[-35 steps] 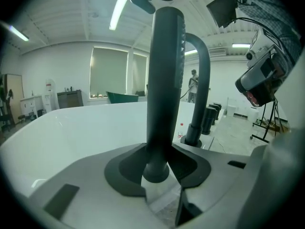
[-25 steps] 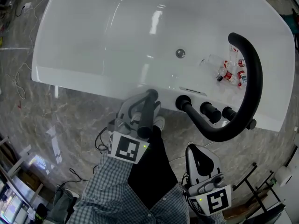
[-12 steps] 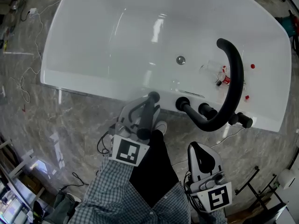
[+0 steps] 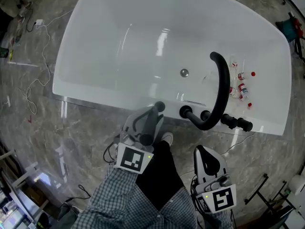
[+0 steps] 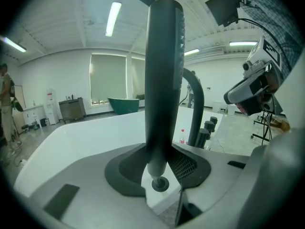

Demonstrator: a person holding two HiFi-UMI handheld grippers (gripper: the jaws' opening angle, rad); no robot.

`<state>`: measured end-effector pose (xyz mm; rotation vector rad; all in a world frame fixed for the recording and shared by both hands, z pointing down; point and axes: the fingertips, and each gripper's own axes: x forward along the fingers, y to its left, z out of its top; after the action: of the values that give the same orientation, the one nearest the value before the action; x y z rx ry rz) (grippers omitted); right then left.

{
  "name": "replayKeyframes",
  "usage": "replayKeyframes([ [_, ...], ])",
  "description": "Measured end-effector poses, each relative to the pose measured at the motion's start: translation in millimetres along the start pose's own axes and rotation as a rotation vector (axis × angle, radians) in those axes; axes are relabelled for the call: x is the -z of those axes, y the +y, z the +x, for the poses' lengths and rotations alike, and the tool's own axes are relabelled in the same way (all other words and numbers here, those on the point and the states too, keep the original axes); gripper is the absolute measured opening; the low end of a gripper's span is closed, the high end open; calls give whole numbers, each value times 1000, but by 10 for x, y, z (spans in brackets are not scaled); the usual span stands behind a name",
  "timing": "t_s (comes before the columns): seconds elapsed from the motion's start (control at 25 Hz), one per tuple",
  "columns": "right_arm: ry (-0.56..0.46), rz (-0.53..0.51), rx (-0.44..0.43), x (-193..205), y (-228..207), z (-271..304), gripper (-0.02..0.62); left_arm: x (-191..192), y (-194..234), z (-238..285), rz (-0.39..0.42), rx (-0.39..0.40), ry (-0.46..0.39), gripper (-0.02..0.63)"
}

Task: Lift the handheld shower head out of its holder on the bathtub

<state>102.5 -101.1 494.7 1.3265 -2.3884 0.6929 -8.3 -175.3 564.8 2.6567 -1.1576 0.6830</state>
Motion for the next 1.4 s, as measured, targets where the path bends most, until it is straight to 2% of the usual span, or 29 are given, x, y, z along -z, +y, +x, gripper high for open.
replayKeyframes([
  [0.24,-21,-16,26,-172,13,-150,18,-230,16,-156,0,-5,-7,140],
  [0.56,-31,-27,84,-376,30,-401,18,-545,-8,-392,43,10,-19,141],
  [1.4,-89,-89,128,-995,137,-846,18,-1184,-49,-948,55,-9,-30,140],
])
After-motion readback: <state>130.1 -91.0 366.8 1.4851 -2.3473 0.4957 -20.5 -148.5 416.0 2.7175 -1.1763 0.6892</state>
